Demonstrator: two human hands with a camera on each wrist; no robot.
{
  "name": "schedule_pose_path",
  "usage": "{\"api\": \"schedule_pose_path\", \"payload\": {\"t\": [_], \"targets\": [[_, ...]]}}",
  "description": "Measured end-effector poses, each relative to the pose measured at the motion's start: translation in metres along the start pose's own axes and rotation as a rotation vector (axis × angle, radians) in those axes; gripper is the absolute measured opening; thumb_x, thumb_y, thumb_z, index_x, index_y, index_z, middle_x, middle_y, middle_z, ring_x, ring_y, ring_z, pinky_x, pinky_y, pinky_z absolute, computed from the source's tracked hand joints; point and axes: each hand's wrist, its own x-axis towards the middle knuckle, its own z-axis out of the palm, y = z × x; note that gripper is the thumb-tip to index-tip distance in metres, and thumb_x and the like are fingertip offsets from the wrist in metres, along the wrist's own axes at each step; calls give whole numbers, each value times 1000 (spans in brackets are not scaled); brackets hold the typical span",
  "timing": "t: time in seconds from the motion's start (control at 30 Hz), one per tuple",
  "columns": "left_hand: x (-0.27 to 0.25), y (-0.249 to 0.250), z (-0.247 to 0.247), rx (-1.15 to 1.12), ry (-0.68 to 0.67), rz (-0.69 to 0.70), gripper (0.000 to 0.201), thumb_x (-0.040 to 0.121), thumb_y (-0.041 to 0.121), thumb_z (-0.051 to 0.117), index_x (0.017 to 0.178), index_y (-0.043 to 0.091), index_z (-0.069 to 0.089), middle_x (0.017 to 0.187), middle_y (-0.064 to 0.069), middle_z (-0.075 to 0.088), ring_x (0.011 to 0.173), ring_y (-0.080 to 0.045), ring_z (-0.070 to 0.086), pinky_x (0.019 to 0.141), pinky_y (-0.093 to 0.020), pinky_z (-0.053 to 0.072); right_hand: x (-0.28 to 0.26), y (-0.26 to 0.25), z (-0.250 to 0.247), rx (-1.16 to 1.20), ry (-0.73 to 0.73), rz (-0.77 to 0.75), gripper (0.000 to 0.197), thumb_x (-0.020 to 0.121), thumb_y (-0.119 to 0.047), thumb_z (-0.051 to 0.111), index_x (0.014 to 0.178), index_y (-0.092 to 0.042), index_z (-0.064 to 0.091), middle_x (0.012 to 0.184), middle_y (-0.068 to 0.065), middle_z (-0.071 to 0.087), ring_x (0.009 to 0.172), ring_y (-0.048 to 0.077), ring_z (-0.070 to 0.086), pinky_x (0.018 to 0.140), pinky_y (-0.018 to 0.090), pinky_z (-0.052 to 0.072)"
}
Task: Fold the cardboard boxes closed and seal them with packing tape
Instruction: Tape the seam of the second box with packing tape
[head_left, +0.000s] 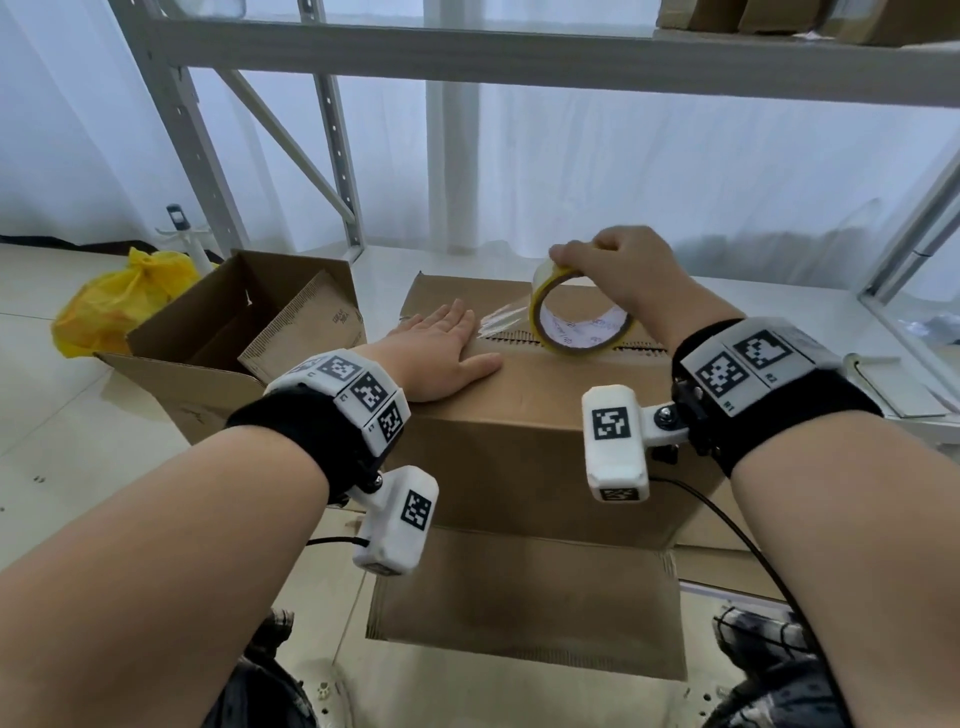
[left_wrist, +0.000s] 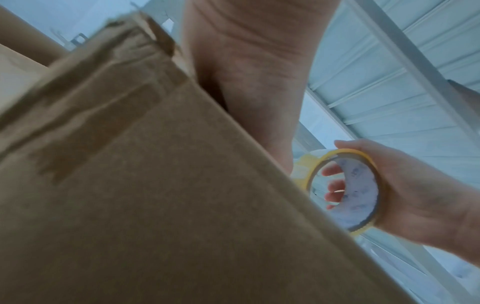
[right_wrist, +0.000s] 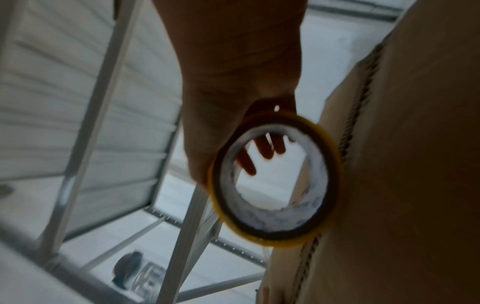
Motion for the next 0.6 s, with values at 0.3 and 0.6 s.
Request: {"api": "schedule_pose_path", "payload": {"t": [0.3, 0.6], "targets": [[6, 46, 3, 5, -50, 28, 95, 89, 71, 24, 151, 6, -7, 158, -13, -13, 146, -22, -10, 118, -34, -4, -7, -3, 17, -20, 1, -68, 38, 82, -43, 63, 66, -16, 42, 64, -2, 43, 62, 16, 41, 61, 32, 33], [-6, -9, -1, -1, -7, -128, 82, 94, 63, 19, 151, 9, -5, 159, -10, -10, 147, -19, -8, 117, -32, -2, -8, -6, 13, -45, 14, -48, 36, 84, -37, 54, 61, -17, 35, 60, -1, 36, 57, 16, 35, 55, 30, 28]]}}
